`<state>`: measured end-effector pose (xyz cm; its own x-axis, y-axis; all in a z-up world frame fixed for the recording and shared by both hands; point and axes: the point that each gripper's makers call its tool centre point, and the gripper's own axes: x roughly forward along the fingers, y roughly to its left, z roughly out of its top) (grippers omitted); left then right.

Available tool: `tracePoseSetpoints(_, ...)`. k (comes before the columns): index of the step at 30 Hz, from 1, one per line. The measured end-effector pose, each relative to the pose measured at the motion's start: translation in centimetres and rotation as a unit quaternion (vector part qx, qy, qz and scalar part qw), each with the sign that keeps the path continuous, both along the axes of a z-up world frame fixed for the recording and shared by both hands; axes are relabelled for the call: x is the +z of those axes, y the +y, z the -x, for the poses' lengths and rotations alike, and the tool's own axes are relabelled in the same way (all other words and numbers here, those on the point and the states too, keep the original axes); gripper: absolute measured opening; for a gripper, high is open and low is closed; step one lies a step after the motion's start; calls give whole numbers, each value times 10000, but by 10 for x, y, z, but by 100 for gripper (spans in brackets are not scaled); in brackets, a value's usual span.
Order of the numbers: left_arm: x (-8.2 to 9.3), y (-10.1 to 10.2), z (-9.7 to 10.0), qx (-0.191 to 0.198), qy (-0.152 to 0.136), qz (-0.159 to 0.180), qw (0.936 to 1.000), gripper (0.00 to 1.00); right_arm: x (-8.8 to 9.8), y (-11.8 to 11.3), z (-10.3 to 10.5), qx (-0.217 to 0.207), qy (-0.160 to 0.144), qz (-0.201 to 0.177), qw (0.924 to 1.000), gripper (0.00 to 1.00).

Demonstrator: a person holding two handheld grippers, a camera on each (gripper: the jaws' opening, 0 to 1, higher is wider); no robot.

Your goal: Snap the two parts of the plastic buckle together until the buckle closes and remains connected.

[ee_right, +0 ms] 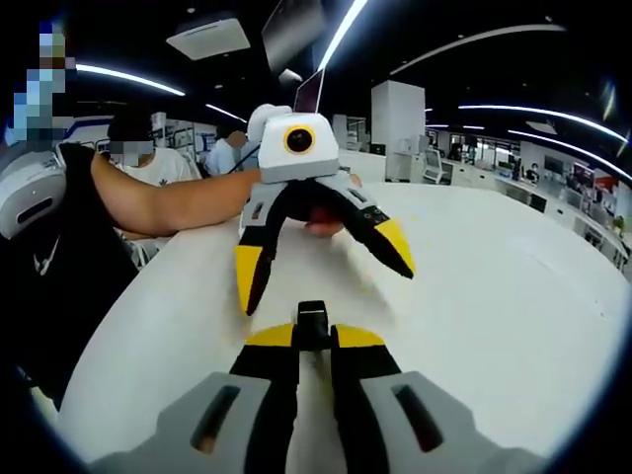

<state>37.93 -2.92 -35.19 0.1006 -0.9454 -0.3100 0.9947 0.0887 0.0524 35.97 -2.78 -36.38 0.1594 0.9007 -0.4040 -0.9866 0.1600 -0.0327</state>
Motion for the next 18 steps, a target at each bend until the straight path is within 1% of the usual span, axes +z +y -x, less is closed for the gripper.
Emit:
tracePoseSetpoints(2, 4, -1, -5, 164, -36, 154, 9997, 99, 0, 0, -1, -35, -23, -4, 10000, 9)
tracePoseSetpoints(4, 12, 0, -12, 325, -45, 358, 9988, 99, 0, -1, -2, -59, -26, -9, 10000, 9)
tracePoseSetpoints(6, 15, 3, -19, 462, -24, 428, 9980, 99, 1, -1, -3, -77, -24, -14, 10000, 9)
tracePoseSetpoints(7, 17, 7, -33, 727, -212, 449, 9961, 99, 1, -1, -3, -88, -28, -17, 10000, 9)
tracePoseSetpoints(9, 14, 13, -46, 1033, -388, 297, 9935, 99, 1, -2, -5, -143, -51, -18, 9999, 9)
tracePoseSetpoints(10, 12, 17, -52, 1149, -400, 237, 9923, 97, 2, -3, -7, -178, -69, -22, 9998, 9)
tracePoseSetpoints(11, 11, 25, -67, 1506, -526, 137, 9871, 96, 2, -3, -9, -215, -94, -25, 9997, 9)
tracePoseSetpoints(12, 11, 31, -78, 1762, -592, 72, 9825, 97, 3, -4, -10, -247, -113, -20, 9996, 9)
tracePoseSetpoints(13, 12, 34, -84, 1901, -654, 90, 9795, 96, 3, -5, -11, -276, -131, -23, 9995, 9)
tracePoseSetpoints(14, 16, 41, -94, 2148, -642, 156, 9744, 95, 4, -5, -12, -318, -153, -29, 9994, 9)
tracePoseSetpoints(16, 25, 46, -100, 2308, -488, 459, 9707, 92, 4, -6, -14, -369, -177, -30, 9992, 9)
tracePoseSetpoints(17, 30, 49, -102, 2409, -302, 652, 9679, 91, 4, -6, -15, -387, -183, -27, 9991, 9)
tracePoseSetpoints(18, 32, 52, -105, 2484, -194, 741, 9656, 89, 4, -7, -16, -409, -187, -21, 9990, 9)
